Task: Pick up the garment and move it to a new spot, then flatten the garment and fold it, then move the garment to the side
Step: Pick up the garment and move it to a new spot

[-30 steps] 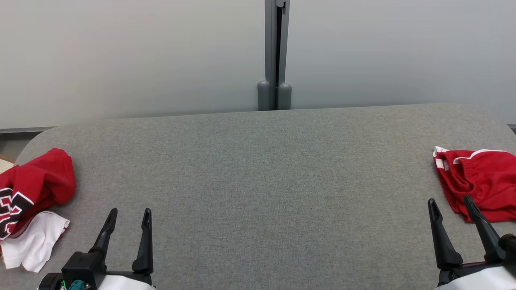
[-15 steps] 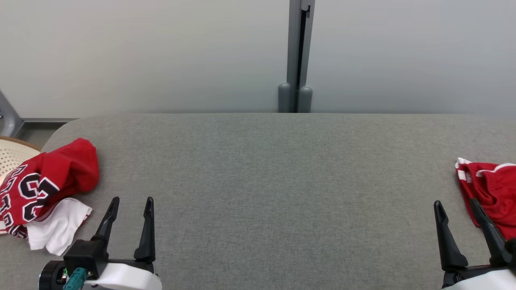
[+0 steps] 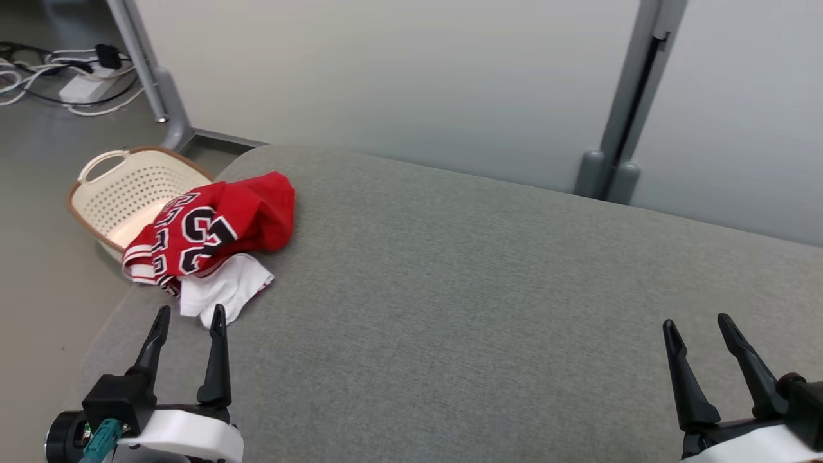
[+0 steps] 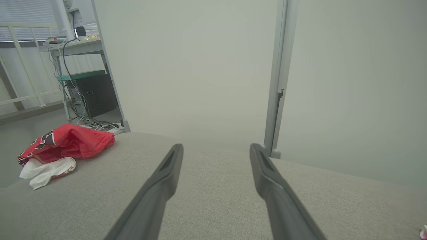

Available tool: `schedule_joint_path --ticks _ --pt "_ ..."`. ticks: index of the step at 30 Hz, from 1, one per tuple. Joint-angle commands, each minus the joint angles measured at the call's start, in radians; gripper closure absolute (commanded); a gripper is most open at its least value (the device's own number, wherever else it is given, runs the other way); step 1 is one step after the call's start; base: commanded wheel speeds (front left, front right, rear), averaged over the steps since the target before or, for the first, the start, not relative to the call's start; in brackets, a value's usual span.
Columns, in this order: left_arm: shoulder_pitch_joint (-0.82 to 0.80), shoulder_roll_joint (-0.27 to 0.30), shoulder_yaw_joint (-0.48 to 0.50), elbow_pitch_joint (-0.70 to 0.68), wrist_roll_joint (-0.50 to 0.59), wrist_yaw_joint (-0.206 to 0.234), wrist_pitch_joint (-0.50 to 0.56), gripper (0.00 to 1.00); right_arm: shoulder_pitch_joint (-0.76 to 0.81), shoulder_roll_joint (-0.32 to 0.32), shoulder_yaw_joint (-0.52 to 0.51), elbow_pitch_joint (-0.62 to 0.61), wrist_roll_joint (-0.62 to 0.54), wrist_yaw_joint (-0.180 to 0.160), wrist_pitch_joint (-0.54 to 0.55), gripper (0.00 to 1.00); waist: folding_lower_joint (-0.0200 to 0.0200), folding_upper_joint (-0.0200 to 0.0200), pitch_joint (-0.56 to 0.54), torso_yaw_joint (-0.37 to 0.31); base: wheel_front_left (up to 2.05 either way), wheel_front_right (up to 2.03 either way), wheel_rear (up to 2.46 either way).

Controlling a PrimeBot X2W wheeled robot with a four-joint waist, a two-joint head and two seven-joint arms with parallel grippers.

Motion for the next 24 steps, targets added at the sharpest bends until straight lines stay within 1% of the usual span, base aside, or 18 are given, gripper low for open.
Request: schedule_joint_path --ticks 1,8,13,15,18,19,21,24 --pt "-0.001 0.007 0.005 0.003 -0.004 0.004 -0.008 0.0 -0.005 -0.002 0.002 0.0 0.005 0.0 0.0 0.0 0.0 -0.0001 -0.004 0.052 0.0 0.0 0.0" --pt "0.004 0.005 0.008 -0.003 -0.003 0.012 -0.015 0.0 -0.011 -0.005 0.004 -0.003 0.004 0.0 0.002 0.0 0.0 -0.0001 -0.003 0.076 0.0 0.0 0.0" --pt "-0.02 0.006 0.001 0.005 0.012 0.022 -0.017 0.0 -0.018 -0.012 0.009 -0.01 0.004 0.0 0.011 0.0 0.0 -0.0001 0.013 0.073 0.0 0.0 0.0" --pt "-0.039 -0.004 -0.004 0.009 0.007 0.022 -0.018 0.0 -0.018 -0.014 0.009 -0.015 0.007 0.0 0.018 0.0 0.0 -0.0001 0.026 0.067 0.0 0.0 0.0" --pt "-0.085 -0.015 0.004 0.017 0.001 0.028 -0.02 0.0 -0.036 -0.026 0.01 -0.044 -0.002 0.0 0.037 0.0 0.0 -0.0001 0.086 0.048 0.0 0.0 0.0" --pt "-0.085 -0.015 0.004 0.017 0.001 0.028 -0.02 0.0 -0.036 -0.026 0.01 -0.044 -0.002 0.0 0.037 0.0 0.0 -0.0001 0.086 0.048 0.0 0.0 0.0" --pt "-0.133 -0.033 0.014 0.031 -0.009 0.03 -0.024 0.0 -0.057 -0.041 0.005 -0.07 -0.009 0.0 0.057 0.0 0.0 -0.0001 0.144 0.032 0.0 0.0 0.0" --pt "-0.225 -0.043 0.039 0.091 -0.023 0.019 -0.03 0.0 -0.096 -0.065 0.003 -0.112 -0.015 0.0 0.085 0.0 0.0 -0.0001 0.24 0.002 0.0 0.0 0.0"
